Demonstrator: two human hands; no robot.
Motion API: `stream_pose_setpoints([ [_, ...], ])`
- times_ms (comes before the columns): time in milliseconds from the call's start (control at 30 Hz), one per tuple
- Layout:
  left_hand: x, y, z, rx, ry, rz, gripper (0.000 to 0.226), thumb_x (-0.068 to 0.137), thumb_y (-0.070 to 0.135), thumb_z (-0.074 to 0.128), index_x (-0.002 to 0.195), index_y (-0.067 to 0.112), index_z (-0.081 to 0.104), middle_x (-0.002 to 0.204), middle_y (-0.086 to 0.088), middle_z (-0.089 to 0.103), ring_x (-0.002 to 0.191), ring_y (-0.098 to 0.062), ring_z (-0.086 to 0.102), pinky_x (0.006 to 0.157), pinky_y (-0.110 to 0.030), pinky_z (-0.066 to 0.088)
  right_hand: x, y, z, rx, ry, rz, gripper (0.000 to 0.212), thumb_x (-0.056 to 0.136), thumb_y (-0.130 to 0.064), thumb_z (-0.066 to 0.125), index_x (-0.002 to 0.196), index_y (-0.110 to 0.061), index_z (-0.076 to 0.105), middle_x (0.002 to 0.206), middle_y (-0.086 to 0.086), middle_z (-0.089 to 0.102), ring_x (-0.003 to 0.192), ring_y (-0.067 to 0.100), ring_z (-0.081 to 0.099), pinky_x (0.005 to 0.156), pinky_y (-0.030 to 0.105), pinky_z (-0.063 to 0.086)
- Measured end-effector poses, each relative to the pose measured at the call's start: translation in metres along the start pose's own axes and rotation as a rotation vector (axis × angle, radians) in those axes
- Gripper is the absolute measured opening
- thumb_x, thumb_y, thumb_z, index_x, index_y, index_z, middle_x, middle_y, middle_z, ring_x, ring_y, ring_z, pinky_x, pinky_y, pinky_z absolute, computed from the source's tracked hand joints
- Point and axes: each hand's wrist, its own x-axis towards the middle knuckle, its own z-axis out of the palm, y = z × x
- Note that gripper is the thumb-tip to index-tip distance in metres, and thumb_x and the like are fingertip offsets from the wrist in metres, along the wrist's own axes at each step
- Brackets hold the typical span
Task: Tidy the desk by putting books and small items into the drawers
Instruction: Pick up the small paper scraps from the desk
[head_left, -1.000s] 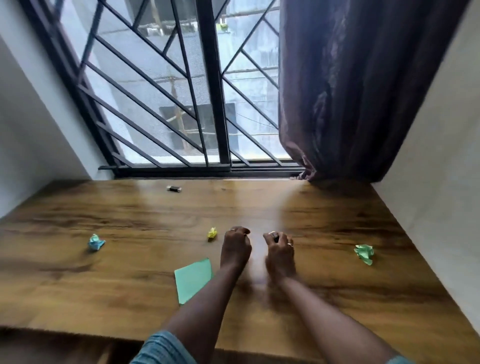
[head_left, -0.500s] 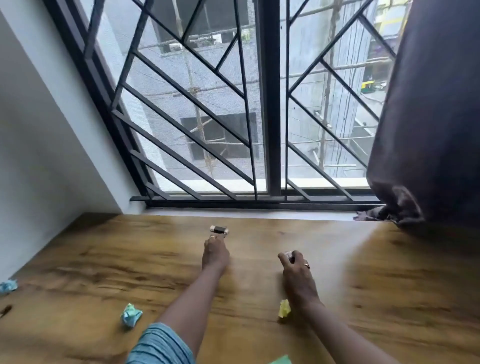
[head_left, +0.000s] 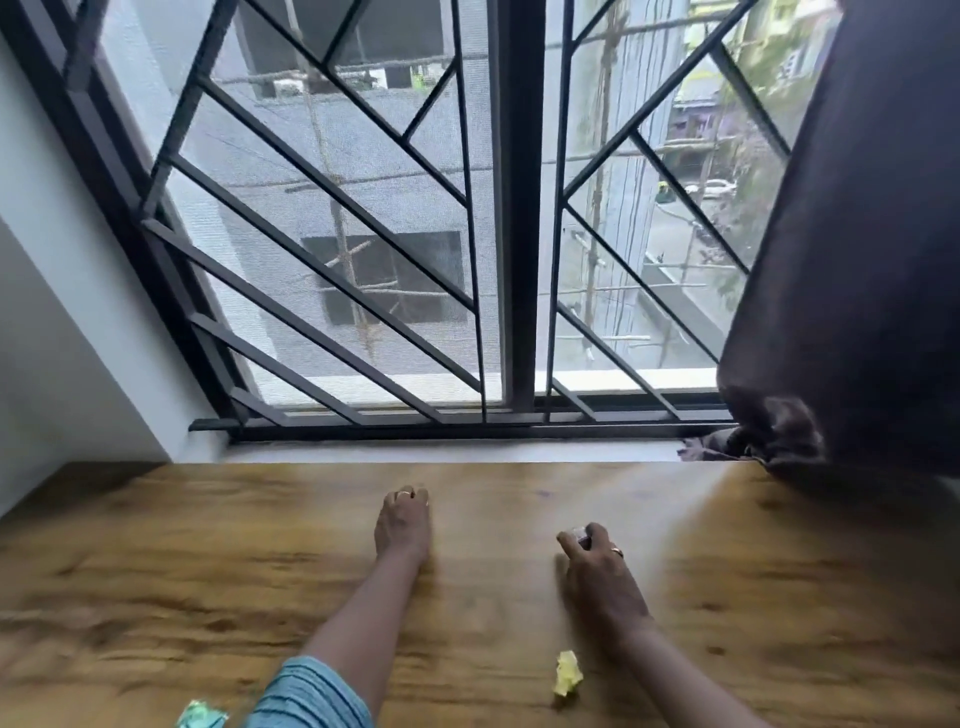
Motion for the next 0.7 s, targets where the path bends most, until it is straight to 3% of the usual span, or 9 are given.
stream_pose_setpoints([
  [67,-0.007,-0.005,0.011,0.061,-0.024,-0.021,0.039,0.099,0.022,0.032,0.129,0.007,0.052,0.137,-0.015,0.048,0.128,-0.033,0.041,0.106,-0.042,0.035,-0.010,0.004,-0.010,0.013,-0.004,0.022,0.034,0.089,-0.001,0.048,0.118,-0.016,0.056,0.120,0.014,0.047,0.094,0.037,0.061,0.077,0.038,0.052],
  [133,-0.024,-0.002,0.005,0.030,0.023,-0.045,0.034,0.097,0.019,0.036,0.121,0.009,0.059,0.129,-0.015,0.055,0.122,-0.033,0.047,0.099,-0.039,0.040,-0.025,0.008,-0.021,0.027,-0.027,0.076,0.037,0.094,-0.004,0.039,0.126,-0.020,0.048,0.126,0.010,0.041,0.106,0.034,0.057,0.084,0.037,0.049],
  [233,-0.067,0.009,-0.014,-0.066,0.107,-0.061,0.029,0.092,0.013,0.043,0.110,0.017,0.065,0.112,-0.006,0.066,0.106,-0.025,0.058,0.084,-0.032,0.047,-0.060,0.015,-0.037,0.039,-0.006,0.132,0.038,0.093,-0.004,0.038,0.124,-0.023,0.047,0.125,0.007,0.041,0.109,0.030,0.056,0.084,0.036,0.048],
  [400,-0.153,0.017,-0.020,-0.149,0.177,-0.053,0.024,0.096,0.012,0.042,0.112,0.017,0.060,0.112,-0.006,0.062,0.107,-0.025,0.059,0.085,-0.033,0.047,-0.136,0.024,-0.053,0.005,0.048,0.122,0.039,0.093,-0.004,0.035,0.124,-0.023,0.048,0.124,0.008,0.042,0.108,0.028,0.057,0.085,0.036,0.048],
  [500,-0.211,0.021,-0.026,-0.175,0.219,-0.050,0.027,0.098,0.014,0.043,0.120,0.017,0.058,0.117,-0.007,0.061,0.110,-0.023,0.059,0.084,-0.030,0.047,-0.181,0.029,-0.060,-0.046,0.103,0.078,0.046,0.095,-0.007,0.035,0.134,-0.029,0.043,0.128,0.006,0.041,0.108,0.025,0.058,0.085,0.033,0.050],
  [600,-0.276,0.022,-0.030,-0.222,0.199,-0.036,0.029,0.098,0.010,0.042,0.123,0.013,0.057,0.121,-0.008,0.060,0.113,-0.019,0.060,0.082,-0.023,0.044,-0.232,0.029,-0.060,-0.057,0.207,0.038,0.055,0.088,-0.003,0.049,0.137,-0.029,0.048,0.121,0.009,0.051,0.092,0.029,0.063,0.073,0.034,0.053],
  [700,-0.337,0.012,-0.032,-0.200,0.215,-0.076,0.030,0.100,0.020,0.044,0.127,0.012,0.054,0.123,-0.008,0.059,0.114,-0.018,0.059,0.087,-0.022,0.045,-0.276,0.024,-0.049,-0.138,0.233,-0.014,0.058,0.050,0.007,0.079,0.105,-0.011,0.073,0.085,0.014,0.059,0.053,0.028,0.061,0.043,0.033,0.052],
])
